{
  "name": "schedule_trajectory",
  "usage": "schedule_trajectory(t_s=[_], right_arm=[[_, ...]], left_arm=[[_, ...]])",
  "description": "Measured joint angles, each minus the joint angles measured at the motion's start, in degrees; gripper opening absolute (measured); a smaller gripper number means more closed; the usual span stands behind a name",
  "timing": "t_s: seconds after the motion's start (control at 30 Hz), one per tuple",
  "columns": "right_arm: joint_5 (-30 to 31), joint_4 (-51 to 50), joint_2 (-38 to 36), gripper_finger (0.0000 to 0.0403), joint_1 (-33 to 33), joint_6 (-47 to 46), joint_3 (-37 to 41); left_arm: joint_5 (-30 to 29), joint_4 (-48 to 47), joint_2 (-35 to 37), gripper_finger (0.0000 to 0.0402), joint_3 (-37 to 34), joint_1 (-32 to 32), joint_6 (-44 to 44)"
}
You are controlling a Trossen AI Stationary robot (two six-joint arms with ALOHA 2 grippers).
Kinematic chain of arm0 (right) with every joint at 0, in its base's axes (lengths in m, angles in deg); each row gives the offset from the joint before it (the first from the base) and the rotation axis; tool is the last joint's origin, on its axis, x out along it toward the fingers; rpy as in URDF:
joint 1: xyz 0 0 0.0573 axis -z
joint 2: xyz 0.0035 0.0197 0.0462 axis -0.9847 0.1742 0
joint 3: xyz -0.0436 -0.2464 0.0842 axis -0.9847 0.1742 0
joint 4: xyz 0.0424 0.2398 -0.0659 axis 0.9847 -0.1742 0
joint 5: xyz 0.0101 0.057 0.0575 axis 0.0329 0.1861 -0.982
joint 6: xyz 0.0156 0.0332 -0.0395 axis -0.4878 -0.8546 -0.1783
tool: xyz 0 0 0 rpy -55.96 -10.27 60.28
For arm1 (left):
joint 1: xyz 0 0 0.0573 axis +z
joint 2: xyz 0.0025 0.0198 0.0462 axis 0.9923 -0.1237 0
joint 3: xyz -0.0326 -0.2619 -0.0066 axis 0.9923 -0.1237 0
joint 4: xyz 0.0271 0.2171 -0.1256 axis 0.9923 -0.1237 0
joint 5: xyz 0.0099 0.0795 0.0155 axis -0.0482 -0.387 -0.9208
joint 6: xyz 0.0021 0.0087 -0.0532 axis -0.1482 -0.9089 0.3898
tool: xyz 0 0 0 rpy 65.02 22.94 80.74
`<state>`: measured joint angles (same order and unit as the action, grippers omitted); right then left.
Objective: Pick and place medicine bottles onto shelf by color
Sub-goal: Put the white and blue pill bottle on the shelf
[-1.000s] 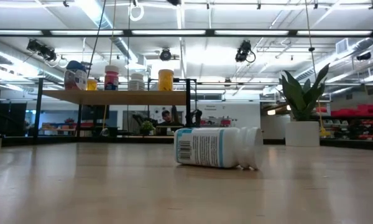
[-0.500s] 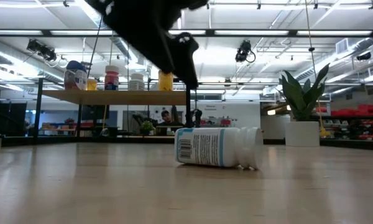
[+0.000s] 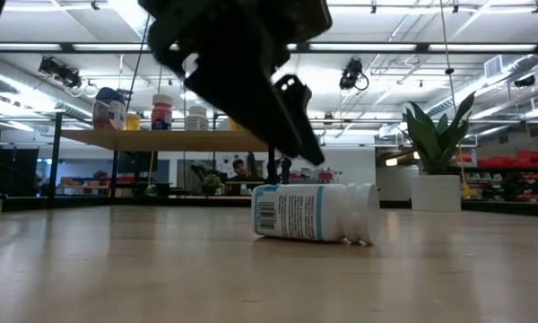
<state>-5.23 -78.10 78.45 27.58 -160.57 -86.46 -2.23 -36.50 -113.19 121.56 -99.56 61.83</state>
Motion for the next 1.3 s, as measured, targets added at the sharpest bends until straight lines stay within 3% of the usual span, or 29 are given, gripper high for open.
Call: schedule_trajectory(t_s=[0.43,0.57,0.9,1.03,1.17,1.3], right_arm=[[0.0,4.6,0.0,0.0310,0.4,-0.1,0.0],[0.1,5.0,0.0,0.0310,0.4,-0.3,0.0],[1.1,4.6,0.0,0.0310,0.9,2.0,0.0],[1.4,4.6,0.0,0.0310,1.1,3.4,0.0],[2.0,3.9,0.0,0.0310,1.0,4.3,0.0],[3.8,3.2,0.0,0.0310,1.3,5.3,0.0]], left_arm=[[-0.7,1.7,-6.4,0.0352,0.1,-0.3,-1.2],[-3.5,-0.4,-7.1,0.0347,0.1,-0.4,1.6],[-6.0,-2.6,-5.3,0.0243,0.0,2.3,11.5],[-3.9,-2.5,-3.7,0.0245,0.0,2.5,11.9],[-3.7,-6.7,-2.4,0.0272,0.0,2.6,12.2],[-5.4,-13.7,-0.4,0.0259,0.0,3.1,15.1]])
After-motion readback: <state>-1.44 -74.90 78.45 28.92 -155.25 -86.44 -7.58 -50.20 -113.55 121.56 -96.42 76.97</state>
